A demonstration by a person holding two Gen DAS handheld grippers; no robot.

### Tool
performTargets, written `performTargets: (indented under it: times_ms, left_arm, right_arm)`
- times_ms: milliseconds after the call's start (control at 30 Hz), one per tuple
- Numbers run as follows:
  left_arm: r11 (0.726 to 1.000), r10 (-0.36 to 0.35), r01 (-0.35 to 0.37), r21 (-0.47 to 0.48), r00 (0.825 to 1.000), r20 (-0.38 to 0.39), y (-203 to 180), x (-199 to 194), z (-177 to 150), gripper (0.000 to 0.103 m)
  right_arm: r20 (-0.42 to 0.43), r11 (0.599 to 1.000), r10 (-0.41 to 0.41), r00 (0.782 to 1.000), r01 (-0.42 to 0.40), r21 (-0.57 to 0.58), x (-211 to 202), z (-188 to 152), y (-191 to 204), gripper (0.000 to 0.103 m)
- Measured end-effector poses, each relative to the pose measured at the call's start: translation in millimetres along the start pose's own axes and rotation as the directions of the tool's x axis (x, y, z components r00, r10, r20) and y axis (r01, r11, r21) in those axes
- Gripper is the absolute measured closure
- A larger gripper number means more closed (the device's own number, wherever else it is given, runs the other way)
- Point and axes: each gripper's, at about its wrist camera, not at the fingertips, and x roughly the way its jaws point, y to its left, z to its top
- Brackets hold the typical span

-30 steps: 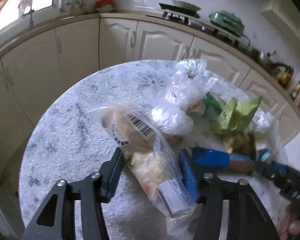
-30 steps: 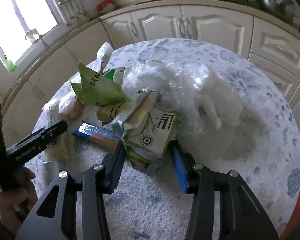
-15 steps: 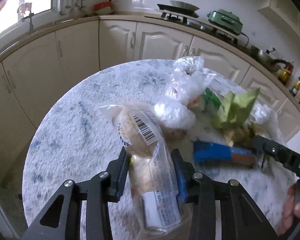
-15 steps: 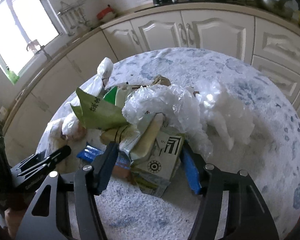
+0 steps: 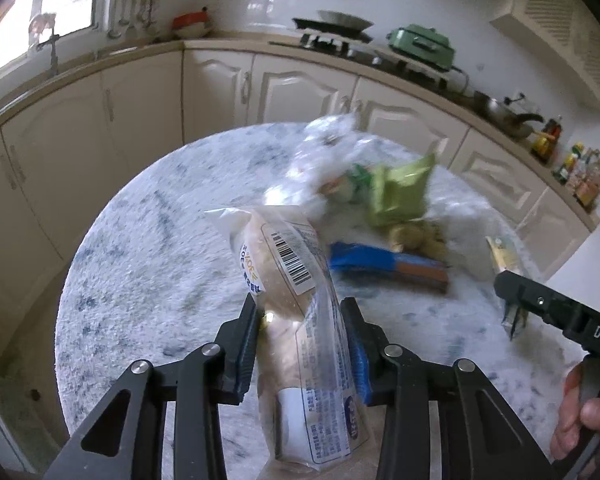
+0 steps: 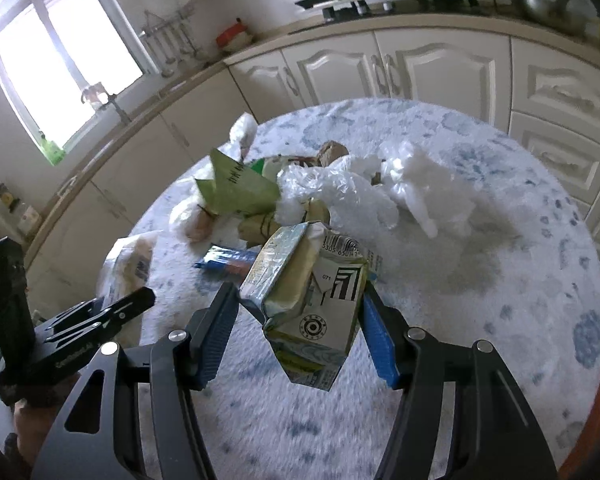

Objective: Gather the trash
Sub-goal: 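Lift both held items and carry them over the blue bin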

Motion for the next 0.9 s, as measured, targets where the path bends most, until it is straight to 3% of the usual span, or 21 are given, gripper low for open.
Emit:
performTargets:
  times_ms: [233, 500, 700, 900]
  left_arm:
    - [0.998, -0.02, 0.016, 0.055, 0.997, 0.077, -32.6, -38.4, 7.6, 0.068]
    - [0.987, -0.085, 0.06, 0.15, 0.983, 0.163, -79.4, -77.3, 23.9, 0.068]
    - [0.961, -0.175, 0.121, 0.249, 0.963, 0.207, -129.4, -93.7, 27.8, 0.068]
    - [0.915, -0.281, 0.206, 0.346, 0.942, 0.182, -188.9, -86.9, 26.6, 0.068]
  right_arm:
    - [0.098, 1.0, 0.028, 0.995, -0.029, 0.008, -52.1, 7.1, -0.7, 0.042]
    - [0.222, 1.0, -0.008, 0.975, 0.003, 0.026, -113.7, 18.2, -17.8, 0.042]
    - [0.307, 0.993, -0.107, 0.946, 0.087, 0.079, -166.7, 21.3, -54.6, 0.042]
    - [0.353, 0.971, -0.219, 0.91, 0.169, 0.167, -213.9, 12.2, -102.7, 0.042]
